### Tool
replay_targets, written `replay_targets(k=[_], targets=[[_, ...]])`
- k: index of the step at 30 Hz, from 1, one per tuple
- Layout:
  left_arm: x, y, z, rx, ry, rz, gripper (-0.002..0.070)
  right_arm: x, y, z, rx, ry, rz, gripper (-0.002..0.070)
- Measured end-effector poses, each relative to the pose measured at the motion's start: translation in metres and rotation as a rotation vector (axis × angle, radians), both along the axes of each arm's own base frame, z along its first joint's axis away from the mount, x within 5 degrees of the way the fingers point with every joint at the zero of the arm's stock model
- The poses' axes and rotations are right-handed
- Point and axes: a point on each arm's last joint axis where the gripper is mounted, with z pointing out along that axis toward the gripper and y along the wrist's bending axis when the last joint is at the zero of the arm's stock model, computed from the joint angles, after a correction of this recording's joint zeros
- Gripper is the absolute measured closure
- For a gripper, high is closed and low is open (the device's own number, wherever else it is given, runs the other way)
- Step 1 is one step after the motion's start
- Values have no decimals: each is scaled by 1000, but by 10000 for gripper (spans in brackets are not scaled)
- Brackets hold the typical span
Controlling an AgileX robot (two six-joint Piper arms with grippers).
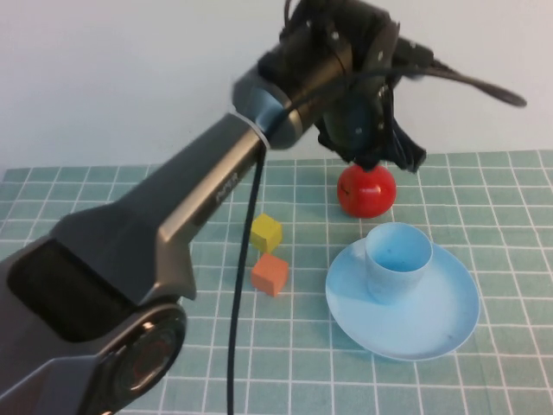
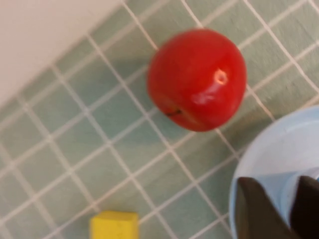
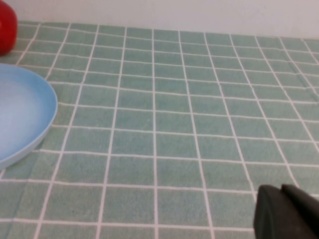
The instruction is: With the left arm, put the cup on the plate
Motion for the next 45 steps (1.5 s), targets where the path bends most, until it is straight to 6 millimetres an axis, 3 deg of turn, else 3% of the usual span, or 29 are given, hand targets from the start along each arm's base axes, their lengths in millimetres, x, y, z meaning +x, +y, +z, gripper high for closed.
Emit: replay_targets(k=[2, 5, 9, 15, 19, 22, 27, 31, 36, 41, 45], targets=[[-5, 8, 24, -3, -53, 11, 576, 0, 0, 0, 0, 0, 0, 678], [-20, 24, 69, -43, -134, 20, 645, 0, 0, 0, 0, 0, 0, 678], [-53, 54, 138, -117, -263, 33, 669, 0, 0, 0, 0, 0, 0, 678], [-127, 113, 238, -206, -520, 79, 672, 0, 0, 0, 0, 0, 0, 678], [-171, 146, 276, -299, -602, 87, 672, 0, 0, 0, 0, 0, 0, 678], [-194, 160, 287, -351, -613, 75, 673, 0, 0, 0, 0, 0, 0, 678], [-219, 165, 282, -354, -570, 19, 673, 0, 0, 0, 0, 0, 0, 678], [-229, 150, 255, -332, -517, -59, 672, 0, 0, 0, 0, 0, 0, 678], [-234, 125, 203, -356, -498, -168, 673, 0, 0, 0, 0, 0, 0, 678], [-230, 103, 131, -314, -398, -207, 673, 0, 0, 0, 0, 0, 0, 678], [-231, 99, 100, -289, -315, -198, 673, 0, 0, 0, 0, 0, 0, 678]])
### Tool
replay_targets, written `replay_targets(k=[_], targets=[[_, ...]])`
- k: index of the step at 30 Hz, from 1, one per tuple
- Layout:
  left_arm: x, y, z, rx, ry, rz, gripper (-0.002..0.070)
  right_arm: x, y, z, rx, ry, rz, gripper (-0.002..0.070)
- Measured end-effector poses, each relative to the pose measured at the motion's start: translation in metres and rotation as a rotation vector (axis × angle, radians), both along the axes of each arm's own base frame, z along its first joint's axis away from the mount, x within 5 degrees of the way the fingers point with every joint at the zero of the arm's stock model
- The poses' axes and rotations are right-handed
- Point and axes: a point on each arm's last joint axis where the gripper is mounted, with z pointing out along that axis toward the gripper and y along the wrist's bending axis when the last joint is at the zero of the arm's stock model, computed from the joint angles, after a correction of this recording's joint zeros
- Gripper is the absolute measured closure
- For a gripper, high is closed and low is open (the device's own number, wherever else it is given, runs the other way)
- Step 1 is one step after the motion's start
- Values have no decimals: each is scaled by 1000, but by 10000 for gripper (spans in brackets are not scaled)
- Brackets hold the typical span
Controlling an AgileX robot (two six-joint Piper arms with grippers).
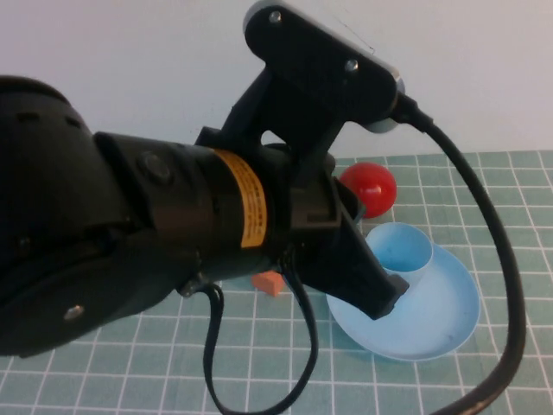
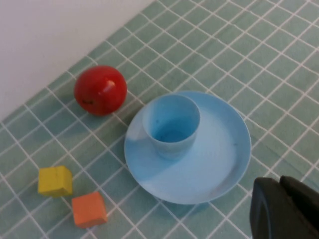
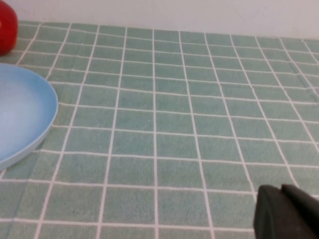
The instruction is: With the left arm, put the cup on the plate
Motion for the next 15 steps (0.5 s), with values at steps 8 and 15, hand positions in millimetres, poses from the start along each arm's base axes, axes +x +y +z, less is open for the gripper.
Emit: replay_targets(k=[8, 15], targets=[[-2, -1, -10, 3, 45, -2, 673, 0, 0, 0, 0, 0, 0, 678], [5, 5, -9, 122, -73, -1, 674, 0, 0, 0, 0, 0, 0, 678]])
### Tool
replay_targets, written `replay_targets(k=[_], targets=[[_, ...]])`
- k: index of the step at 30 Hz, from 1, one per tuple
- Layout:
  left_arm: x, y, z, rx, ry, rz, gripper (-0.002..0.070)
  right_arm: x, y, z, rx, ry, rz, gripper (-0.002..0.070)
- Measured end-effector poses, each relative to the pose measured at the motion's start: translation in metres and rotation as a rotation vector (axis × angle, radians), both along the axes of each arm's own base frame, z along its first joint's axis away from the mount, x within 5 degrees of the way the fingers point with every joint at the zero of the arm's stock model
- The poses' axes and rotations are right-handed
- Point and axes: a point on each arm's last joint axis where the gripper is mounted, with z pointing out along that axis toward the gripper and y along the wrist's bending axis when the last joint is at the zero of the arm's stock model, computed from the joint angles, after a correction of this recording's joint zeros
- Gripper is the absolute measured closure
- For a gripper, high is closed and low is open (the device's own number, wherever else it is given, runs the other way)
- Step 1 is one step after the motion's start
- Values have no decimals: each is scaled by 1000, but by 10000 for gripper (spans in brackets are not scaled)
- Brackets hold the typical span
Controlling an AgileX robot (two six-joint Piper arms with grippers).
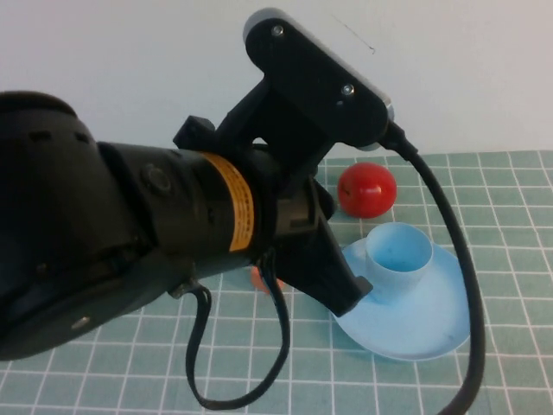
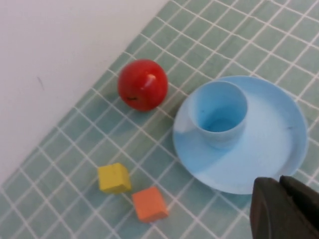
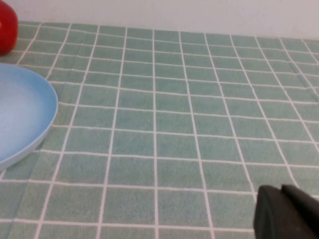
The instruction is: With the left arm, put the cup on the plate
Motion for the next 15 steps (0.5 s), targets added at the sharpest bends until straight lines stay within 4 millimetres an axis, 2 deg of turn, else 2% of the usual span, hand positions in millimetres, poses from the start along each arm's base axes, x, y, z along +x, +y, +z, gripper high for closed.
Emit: replay_targets(k=[5, 9, 15], targets=[[6, 10, 7, 108, -164, 10, 674, 0, 0, 0, 0, 0, 0, 678], [5, 29, 24, 145, -311, 31, 675, 0, 0, 0, 0, 0, 0, 678], [-12, 60, 57, 12, -439, 60, 675, 0, 0, 0, 0, 0, 0, 678]])
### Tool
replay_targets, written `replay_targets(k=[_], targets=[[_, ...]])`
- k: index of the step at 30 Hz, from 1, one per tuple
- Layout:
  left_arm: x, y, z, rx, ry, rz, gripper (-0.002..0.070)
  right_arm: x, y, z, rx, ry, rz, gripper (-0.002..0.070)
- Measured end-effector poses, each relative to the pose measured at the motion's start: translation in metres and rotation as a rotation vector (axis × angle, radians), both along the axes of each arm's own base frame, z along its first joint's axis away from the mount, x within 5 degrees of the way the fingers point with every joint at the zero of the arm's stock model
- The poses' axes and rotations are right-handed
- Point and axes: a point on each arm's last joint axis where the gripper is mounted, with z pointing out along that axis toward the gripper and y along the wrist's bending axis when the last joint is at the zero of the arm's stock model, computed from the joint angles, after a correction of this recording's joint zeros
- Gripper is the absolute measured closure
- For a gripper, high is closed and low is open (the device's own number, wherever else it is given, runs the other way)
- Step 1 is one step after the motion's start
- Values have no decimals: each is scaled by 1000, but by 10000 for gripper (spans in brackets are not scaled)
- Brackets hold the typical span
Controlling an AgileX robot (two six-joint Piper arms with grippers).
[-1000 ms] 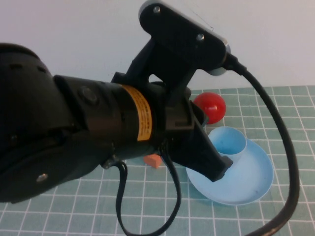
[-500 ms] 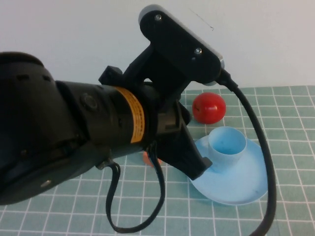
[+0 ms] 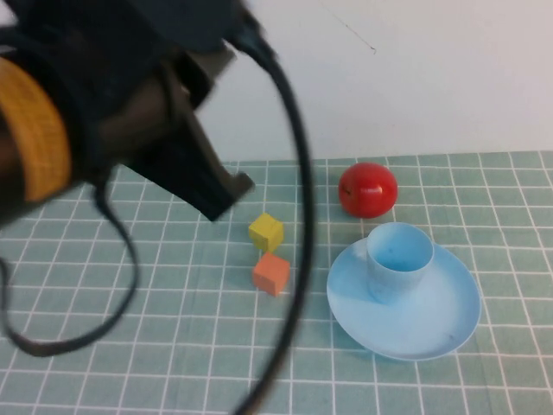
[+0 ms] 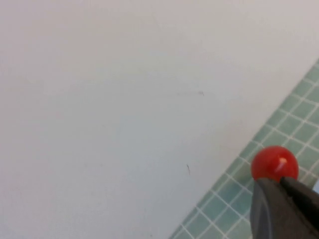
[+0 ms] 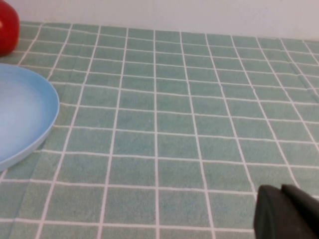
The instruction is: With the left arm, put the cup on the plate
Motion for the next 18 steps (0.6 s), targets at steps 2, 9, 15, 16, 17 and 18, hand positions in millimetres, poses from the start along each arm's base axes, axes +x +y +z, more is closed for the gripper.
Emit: replay_targets(k=[2, 9, 15, 16, 17, 18], targets=[[-7, 12, 9, -61, -40, -5, 675, 0, 0, 0, 0, 0, 0, 678], [-16, 60, 11, -411, -69, 61, 675, 0, 0, 0, 0, 0, 0, 678], [-34, 101, -25, -601, -133, 103, 676, 0, 0, 0, 0, 0, 0, 678], [-37, 107, -37, -604, -135, 124, 676, 0, 0, 0, 0, 0, 0, 678], [-43, 114, -48, -619, -144, 141, 676, 0, 0, 0, 0, 0, 0, 678], [-50, 120, -58, -642, -150, 161, 676, 0, 0, 0, 0, 0, 0, 678]])
